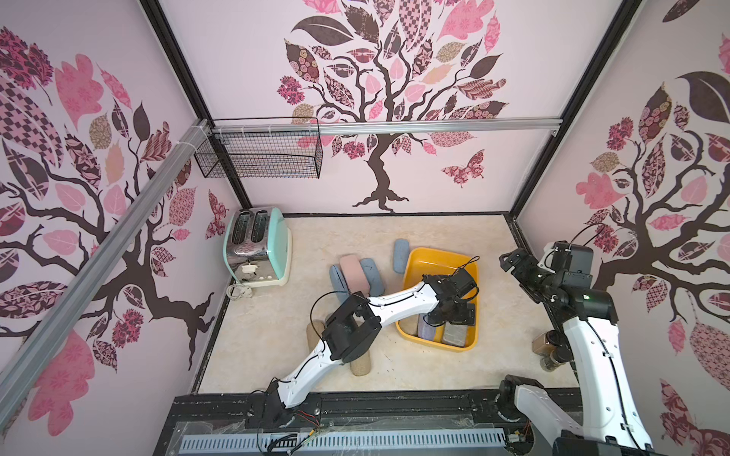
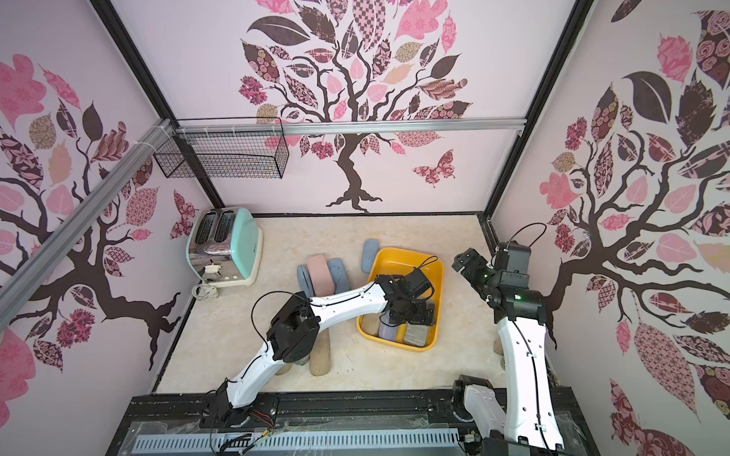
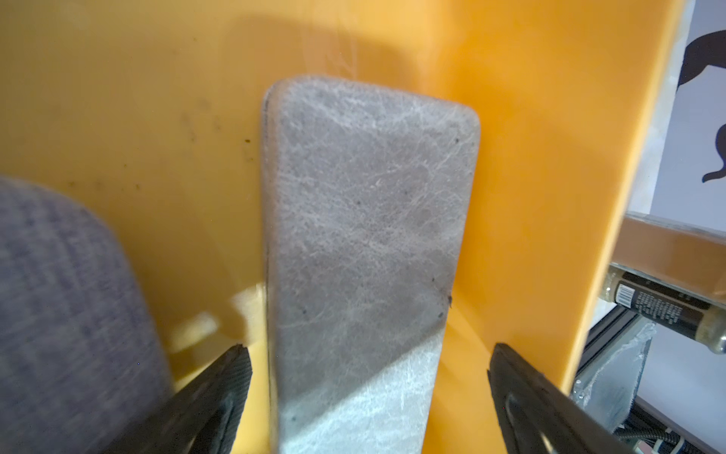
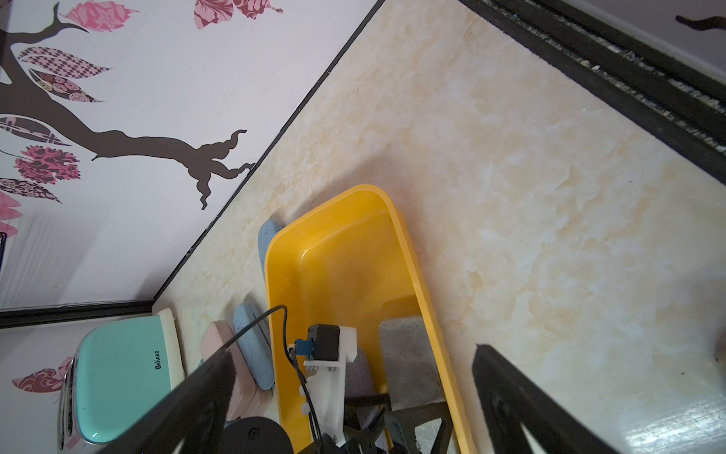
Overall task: Put the glasses cases into the storage boxes
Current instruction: Place the glasses case in the storage box, then pick up the glasses case at the center of the board.
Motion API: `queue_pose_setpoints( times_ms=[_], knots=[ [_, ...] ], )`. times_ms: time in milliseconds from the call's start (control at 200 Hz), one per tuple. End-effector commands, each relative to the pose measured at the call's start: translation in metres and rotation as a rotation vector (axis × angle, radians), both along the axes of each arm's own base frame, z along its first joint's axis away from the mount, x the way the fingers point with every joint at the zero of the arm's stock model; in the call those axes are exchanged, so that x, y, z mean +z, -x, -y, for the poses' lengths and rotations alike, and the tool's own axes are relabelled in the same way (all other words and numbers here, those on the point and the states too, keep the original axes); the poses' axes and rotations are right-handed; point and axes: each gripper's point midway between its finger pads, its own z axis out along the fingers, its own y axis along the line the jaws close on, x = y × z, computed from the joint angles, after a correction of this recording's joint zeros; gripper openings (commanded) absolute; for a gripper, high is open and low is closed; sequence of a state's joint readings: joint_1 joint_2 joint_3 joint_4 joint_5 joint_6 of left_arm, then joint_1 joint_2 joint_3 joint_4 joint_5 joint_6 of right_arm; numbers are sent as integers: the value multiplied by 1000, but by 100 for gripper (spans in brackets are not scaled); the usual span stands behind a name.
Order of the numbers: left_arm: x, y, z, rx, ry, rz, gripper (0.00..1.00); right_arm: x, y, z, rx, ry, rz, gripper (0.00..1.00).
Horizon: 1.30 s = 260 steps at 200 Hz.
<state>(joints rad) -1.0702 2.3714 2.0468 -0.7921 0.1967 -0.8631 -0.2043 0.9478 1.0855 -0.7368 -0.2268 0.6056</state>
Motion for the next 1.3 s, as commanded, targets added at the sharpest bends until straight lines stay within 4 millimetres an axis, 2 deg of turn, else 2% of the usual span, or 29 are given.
queue_pose_setpoints(
  times_ms=[0, 200, 280, 350, 360, 370, 410, 450, 510, 580, 640, 725, 790, 855, 895, 975, 1045, 1206, 1296],
  knots=[
    [45, 0, 5, -15, 67, 49, 97, 10, -3, -3, 12, -10, 22, 98],
    [117, 6, 5, -37, 208, 101, 97, 19, -5, -7, 36, -12, 38, 98],
    [146, 4, -9, -30, 230, 166, 97, 22, -6, -8, 46, -10, 44, 98],
    [169, -2, -34, -12, 214, 239, 97, 24, -7, -14, 71, -9, 53, 97],
    [160, -2, -40, -12, 187, 237, 97, 24, -7, -15, 75, -11, 54, 97],
    [160, -3, -46, -9, 178, 244, 97, 25, -8, -16, 79, -11, 56, 97],
    [173, -9, -68, 7, 162, 291, 97, 25, -8, -22, 102, -14, 60, 97],
    [174, -14, -96, 35, 117, 325, 97, 26, -10, -31, 134, -22, 67, 96],
    [182, -28, -147, 102, 62, 387, 97, 25, -13, -49, 190, -22, 68, 96],
    [191, -47, -217, 216, -2, 458, 97, 21, -15, -79, 268, -9, 57, 95],
    [197, -60, -276, 320, -29, 489, 97, 16, -15, -119, 372, -12, 66, 94],
    [195, -70, -350, 463, -65, 504, 97, 6, -7, -179, 510, -18, 86, 93],
    [188, -71, -398, 568, -128, 516, 97, -3, 5, -225, 612, -15, 94, 93],
    [176, -68, -433, 650, -172, 509, 97, -22, 21, -266, 703, 8, 67, 93],
    [167, -67, -448, 684, -179, 497, 97, -35, 31, -288, 753, 29, 41, 93],
    [145, -66, -465, 734, -160, 448, 97, -62, 52, -322, 841, 63, -18, 93],
    [129, -64, -475, 750, -193, 417, 97, -85, 66, -341, 893, 81, -70, 92],
    [97, -61, -480, 759, -247, 363, 96, -126, 90, -364, 977, 182, -170, 90],
    [97, -63, -481, 764, -247, 356, 95, -146, 102, -372, 1032, 241, -241, 89]
  ],
)
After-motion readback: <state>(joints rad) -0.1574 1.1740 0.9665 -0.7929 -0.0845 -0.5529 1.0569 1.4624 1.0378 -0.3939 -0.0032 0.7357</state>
